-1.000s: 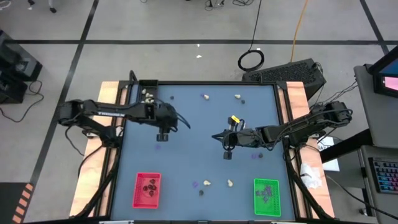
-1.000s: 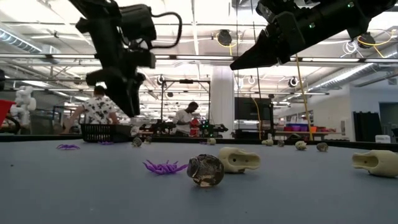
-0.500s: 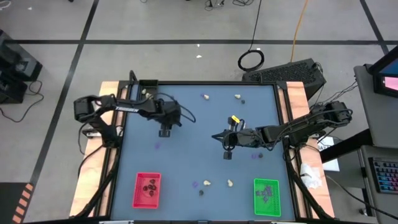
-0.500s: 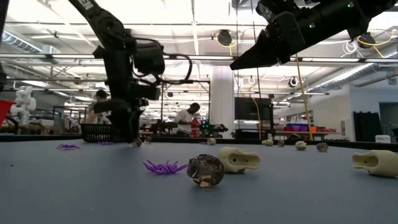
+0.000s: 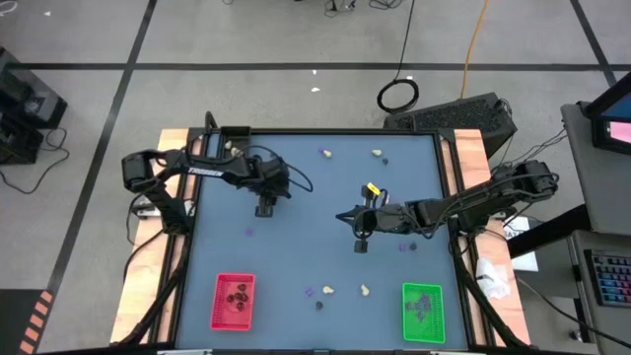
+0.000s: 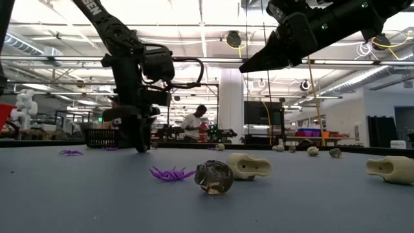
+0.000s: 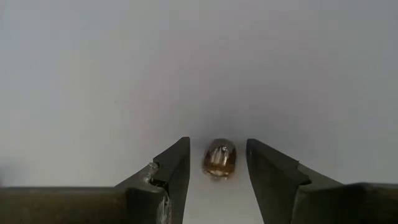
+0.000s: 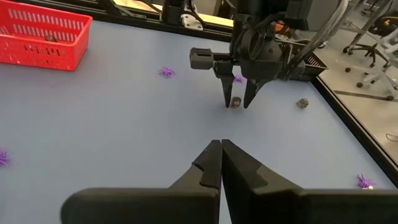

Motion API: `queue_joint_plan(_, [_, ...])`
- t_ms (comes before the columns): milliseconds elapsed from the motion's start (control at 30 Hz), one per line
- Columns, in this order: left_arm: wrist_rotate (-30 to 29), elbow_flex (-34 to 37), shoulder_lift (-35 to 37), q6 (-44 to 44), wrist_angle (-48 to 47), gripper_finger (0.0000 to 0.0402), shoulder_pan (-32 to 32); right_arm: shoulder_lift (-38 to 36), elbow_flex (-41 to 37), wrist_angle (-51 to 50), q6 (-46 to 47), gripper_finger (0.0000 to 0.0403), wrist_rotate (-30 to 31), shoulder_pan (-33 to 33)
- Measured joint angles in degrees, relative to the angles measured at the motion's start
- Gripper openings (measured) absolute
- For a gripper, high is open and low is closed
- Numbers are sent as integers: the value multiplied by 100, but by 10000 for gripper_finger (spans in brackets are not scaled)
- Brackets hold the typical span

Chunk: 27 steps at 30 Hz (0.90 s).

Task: Sort Halloween decoration
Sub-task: Put the black skull toy into the red bin

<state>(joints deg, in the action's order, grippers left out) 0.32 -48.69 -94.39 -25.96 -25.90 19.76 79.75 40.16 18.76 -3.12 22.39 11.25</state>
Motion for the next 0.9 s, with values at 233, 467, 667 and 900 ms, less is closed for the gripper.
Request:
queue_joint_plan(233, [-33, -28, -179, -1, -12, 140, 1, 0, 0, -4, 2, 0, 0, 5])
queue_joint_plan(467, [-12, -22, -194, -24, -106, 75, -1, 0, 0, -2, 4, 0, 0, 7])
queue_joint_plan(667, [-17, -17, -117, -34, -174, 47, -1, 0, 0, -1, 5, 0, 0, 7])
queue_joint_plan(900, [-129, -244, 67, 17, -949, 47, -161, 0, 0, 0, -2, 0, 0, 7])
